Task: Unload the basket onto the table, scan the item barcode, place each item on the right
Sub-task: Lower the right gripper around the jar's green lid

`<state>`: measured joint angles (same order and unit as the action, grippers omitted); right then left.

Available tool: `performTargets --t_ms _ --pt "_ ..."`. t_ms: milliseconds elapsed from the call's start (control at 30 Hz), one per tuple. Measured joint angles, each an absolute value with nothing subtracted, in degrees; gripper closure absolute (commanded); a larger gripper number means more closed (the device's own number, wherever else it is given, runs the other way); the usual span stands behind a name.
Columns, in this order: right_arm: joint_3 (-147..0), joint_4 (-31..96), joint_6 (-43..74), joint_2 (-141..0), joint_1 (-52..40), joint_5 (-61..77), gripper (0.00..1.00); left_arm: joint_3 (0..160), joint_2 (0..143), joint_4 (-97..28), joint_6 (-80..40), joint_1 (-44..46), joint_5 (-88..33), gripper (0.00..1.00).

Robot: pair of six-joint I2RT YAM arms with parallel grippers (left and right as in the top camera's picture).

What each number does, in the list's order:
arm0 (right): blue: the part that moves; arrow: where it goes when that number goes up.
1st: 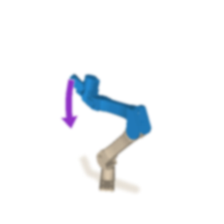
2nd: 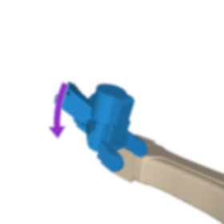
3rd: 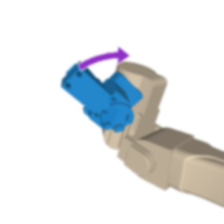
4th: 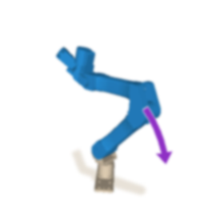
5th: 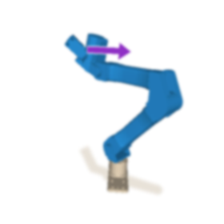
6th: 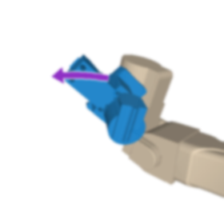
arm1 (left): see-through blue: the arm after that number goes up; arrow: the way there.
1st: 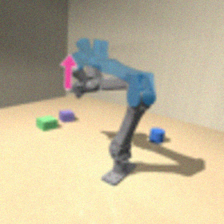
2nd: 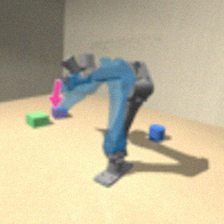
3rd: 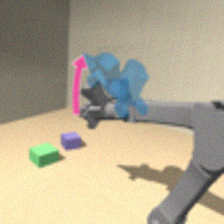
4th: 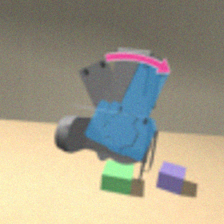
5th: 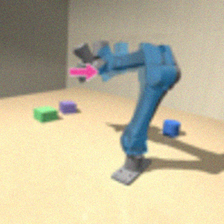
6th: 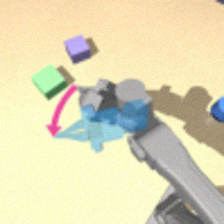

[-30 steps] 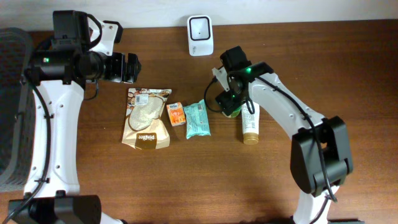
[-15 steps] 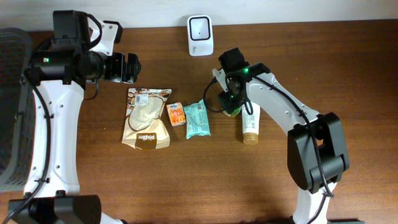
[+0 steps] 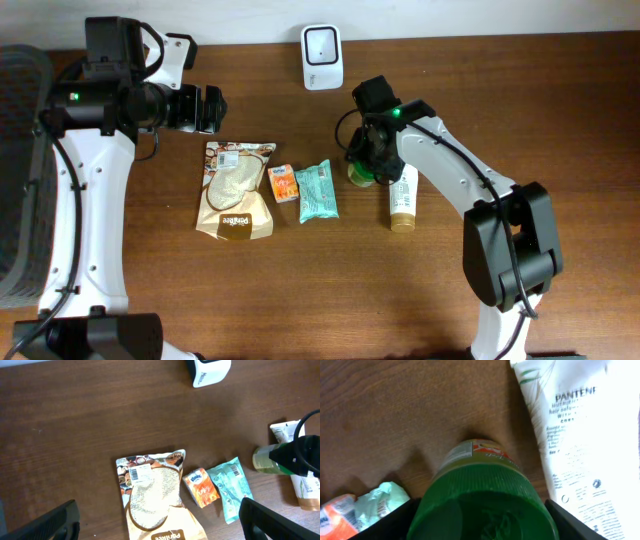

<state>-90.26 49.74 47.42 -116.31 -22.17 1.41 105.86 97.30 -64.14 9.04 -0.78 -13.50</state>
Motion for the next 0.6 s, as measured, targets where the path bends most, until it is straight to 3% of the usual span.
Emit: performTargets --t_ms 233,600 --pt "-90.6 49.9 47.0 -116.3 -22.3 2.5 0.1 105.9 97.3 -64.1 9.0 -0.8 -13.5 0.01" --pt "-99.4 53.8 18.0 -116.5 -22.3 1.0 0.07 105.9 97.3 -64.1 9.0 -0.8 -13.5 0.01"
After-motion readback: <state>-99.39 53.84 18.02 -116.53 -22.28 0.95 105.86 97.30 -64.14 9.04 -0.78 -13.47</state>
